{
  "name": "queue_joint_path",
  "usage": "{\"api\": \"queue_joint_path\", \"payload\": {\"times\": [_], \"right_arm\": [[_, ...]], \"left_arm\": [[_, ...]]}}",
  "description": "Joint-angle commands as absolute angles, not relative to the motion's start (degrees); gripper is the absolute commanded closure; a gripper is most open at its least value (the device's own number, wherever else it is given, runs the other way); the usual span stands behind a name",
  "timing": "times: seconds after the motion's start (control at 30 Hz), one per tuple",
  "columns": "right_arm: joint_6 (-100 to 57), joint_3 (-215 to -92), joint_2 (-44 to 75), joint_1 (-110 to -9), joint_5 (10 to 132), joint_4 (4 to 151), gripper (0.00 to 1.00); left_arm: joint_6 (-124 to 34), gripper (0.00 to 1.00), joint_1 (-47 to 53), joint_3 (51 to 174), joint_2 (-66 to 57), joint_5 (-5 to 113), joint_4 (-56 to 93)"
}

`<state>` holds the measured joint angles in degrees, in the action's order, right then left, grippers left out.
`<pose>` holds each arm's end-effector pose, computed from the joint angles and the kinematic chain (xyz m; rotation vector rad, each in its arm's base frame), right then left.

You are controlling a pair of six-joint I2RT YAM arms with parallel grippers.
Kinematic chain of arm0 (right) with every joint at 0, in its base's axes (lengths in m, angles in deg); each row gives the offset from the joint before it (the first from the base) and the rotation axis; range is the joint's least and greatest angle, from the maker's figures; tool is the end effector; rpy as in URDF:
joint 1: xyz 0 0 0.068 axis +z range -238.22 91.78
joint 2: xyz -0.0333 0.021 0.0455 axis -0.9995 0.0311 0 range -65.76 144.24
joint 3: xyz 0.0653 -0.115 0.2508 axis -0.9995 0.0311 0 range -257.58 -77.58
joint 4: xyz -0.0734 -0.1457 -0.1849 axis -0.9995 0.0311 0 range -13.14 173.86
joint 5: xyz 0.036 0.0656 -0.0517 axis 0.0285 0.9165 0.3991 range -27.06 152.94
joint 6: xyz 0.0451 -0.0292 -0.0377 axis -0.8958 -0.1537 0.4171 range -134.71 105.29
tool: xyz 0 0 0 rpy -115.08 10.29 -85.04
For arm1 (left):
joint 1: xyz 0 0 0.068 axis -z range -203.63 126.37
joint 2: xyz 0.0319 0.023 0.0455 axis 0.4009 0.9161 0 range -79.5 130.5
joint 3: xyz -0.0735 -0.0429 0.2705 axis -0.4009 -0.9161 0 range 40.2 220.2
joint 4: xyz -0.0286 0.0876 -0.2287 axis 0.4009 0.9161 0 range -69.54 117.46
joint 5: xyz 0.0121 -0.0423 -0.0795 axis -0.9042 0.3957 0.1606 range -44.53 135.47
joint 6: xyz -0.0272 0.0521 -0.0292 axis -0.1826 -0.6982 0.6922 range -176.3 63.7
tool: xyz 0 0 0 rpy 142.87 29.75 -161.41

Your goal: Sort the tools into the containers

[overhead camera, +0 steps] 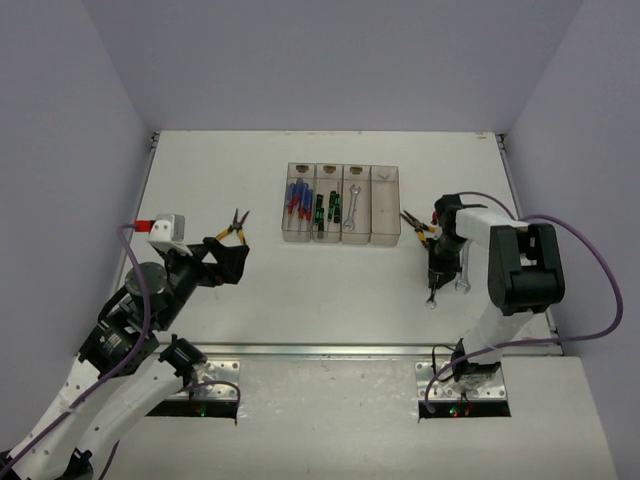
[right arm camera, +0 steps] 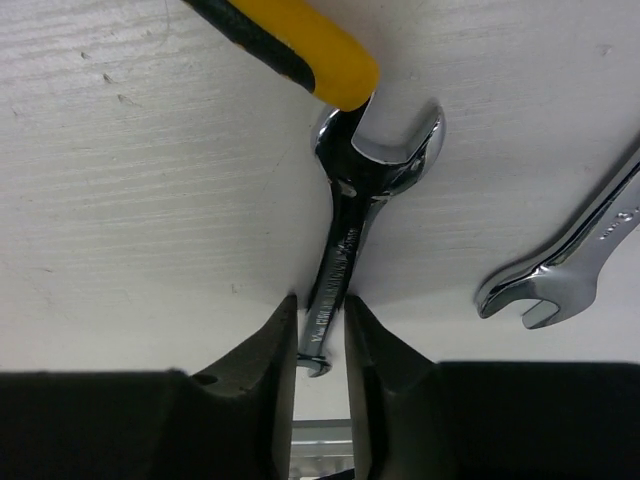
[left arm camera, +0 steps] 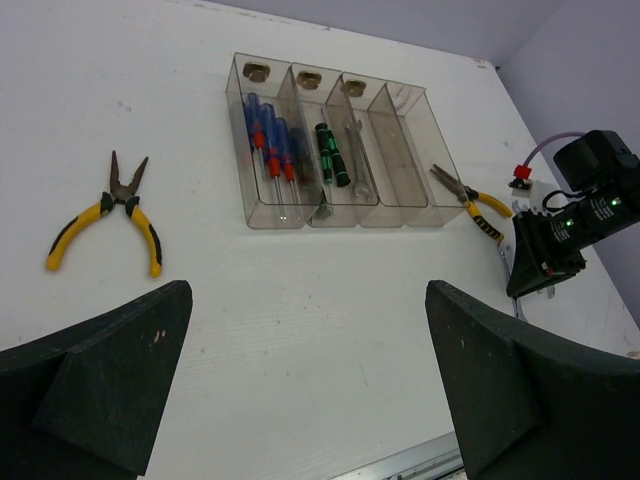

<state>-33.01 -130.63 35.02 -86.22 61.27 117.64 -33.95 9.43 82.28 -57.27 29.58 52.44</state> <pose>0.2730 0.0080 0.1290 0.4416 3.0791 -0.0377 0.0758 -0.0325 0.3258 -0.0337 1.7963 -0.4500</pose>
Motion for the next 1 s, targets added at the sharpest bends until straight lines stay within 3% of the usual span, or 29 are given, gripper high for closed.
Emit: {"api": "queue_joint_path", "payload": {"times": [0.0, 0.07, 0.1, 0.43, 0.63, 0.8, 0.97], "right_arm": [[-32.0, -128.7, 38.7, -86.3, 62.2, 112.3, 0.84], [-31.9, -128.6, 37.9, -86.3, 62.7, 112.4, 0.98], [-32.0, -128.3, 37.0, -86.2, 64.2, 112.3, 1.0], [-36.1, -125.2, 15.3, -86.3, 68.1, 114.0, 1.0], [-37.9, -129.4, 9.7, -86.1, 76.0, 115.4, 1.0], [-39.9, -139.4, 13.2, -79.7, 85.3, 111.8, 1.0], [-40.6, -156.7, 26.7, -73.5, 82.9, 115.0, 1.0]], "left_arm": [[-34.0, 0.0, 10.2, 82.0, -56.8, 29.4, 49.9], [-33.9, 0.0, 10.4, 82.0, -57.0, 29.4, 49.9], [-33.9, 0.0, 10.4, 82.0, -57.0, 29.4, 49.9], [-33.9, 0.0, 11.1, 82.0, -56.9, 29.3, 50.0], [-33.7, 0.0, 11.2, 82.0, -57.2, 29.0, 50.1], [-33.8, 0.0, 11.2, 81.9, -57.4, 28.9, 50.0], [-33.6, 0.0, 11.2, 81.9, -57.1, 28.5, 50.2]]}}
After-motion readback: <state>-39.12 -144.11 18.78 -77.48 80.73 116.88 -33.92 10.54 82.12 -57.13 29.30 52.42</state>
